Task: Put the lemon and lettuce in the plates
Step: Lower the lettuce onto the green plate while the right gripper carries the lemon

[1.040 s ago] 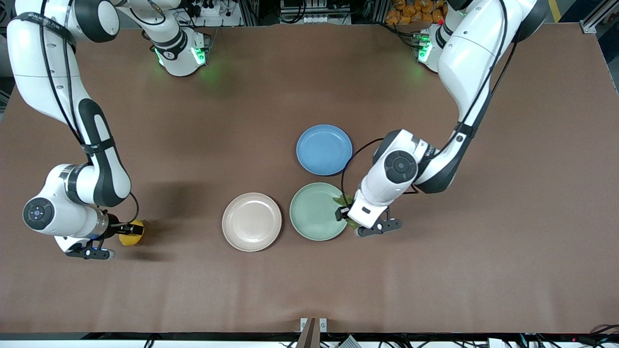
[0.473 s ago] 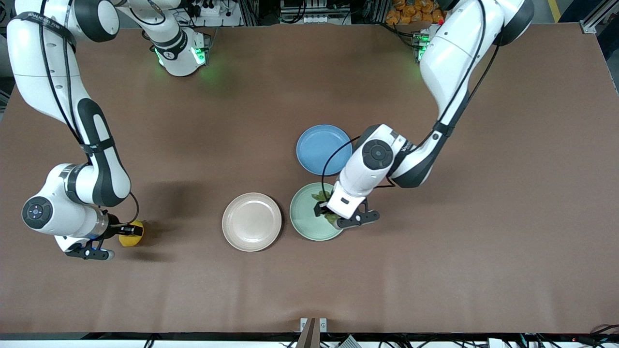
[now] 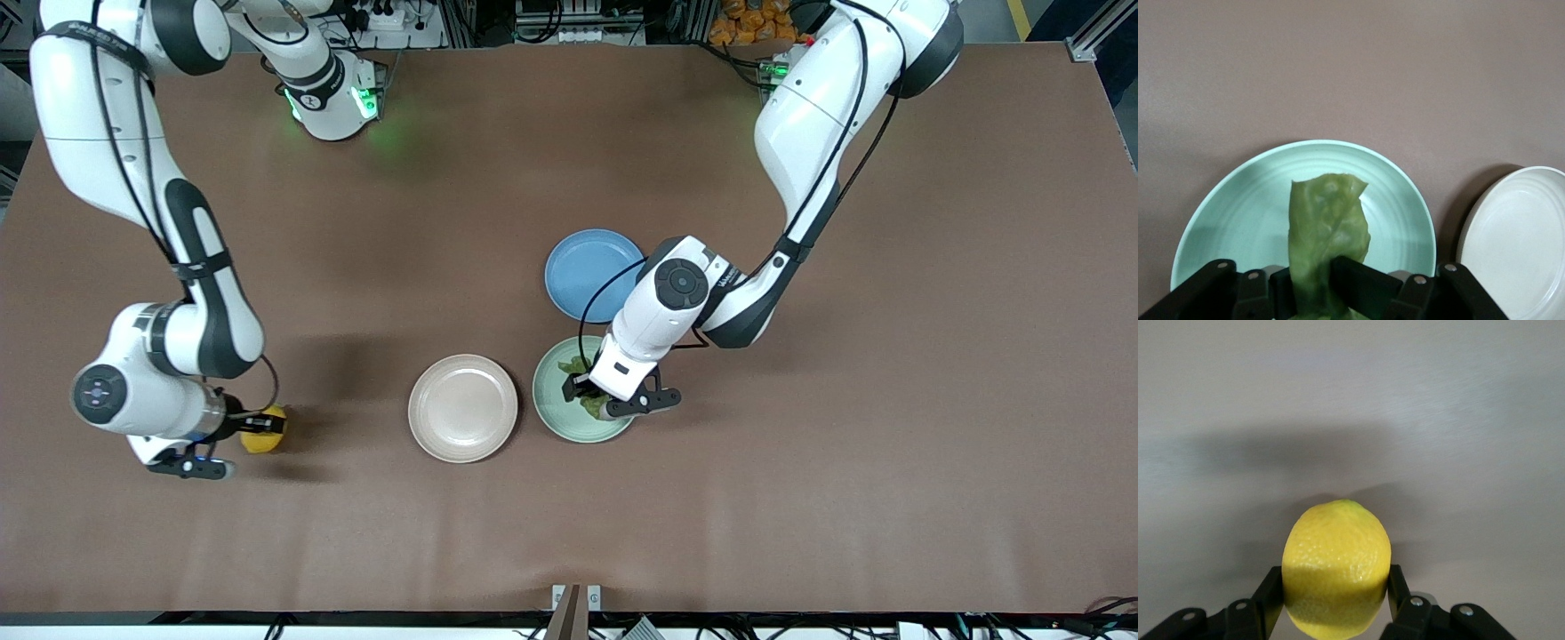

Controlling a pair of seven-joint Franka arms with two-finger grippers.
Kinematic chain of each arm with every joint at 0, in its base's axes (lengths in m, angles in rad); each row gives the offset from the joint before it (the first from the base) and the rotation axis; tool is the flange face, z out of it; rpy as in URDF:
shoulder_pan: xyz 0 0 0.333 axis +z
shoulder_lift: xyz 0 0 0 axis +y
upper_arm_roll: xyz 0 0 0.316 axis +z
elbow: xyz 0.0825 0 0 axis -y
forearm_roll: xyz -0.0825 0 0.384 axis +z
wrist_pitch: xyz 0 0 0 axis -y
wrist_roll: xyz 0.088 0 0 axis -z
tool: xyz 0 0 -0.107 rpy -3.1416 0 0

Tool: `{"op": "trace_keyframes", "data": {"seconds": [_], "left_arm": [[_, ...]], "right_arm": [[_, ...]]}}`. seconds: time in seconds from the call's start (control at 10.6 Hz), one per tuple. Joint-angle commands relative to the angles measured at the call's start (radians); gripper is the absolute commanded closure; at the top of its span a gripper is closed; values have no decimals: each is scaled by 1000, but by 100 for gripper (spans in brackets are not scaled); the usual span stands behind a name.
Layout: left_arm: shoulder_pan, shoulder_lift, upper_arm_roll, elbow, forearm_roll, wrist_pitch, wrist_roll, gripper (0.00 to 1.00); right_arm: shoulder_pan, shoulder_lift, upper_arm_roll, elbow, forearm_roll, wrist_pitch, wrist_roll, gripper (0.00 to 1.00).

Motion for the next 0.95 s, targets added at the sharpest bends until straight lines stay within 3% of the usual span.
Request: {"op": "trace_keyframes", "data": {"seconds": [0.0,0.09,0.19,0.57,0.85], "left_arm": [[-14,15,24,27,-19,9,-11,66],[-14,15,25,27,-16,9,-3,19],[-14,13,25,25,-16,9,-6,0],[-13,1,25,27,-17,8,-12,0],[-10,-8,25,25,-17,-4,-9,0]], "right_arm": [[62,-23,1,38,12,-93,143,100],[84,-23,1,47,13,-109,200,100],[111,-23,1,50,13,-109,273,100],[193,-9,2,90,13,-107,510,100],[240,-1,2,119,125,-97,625,100]]}}
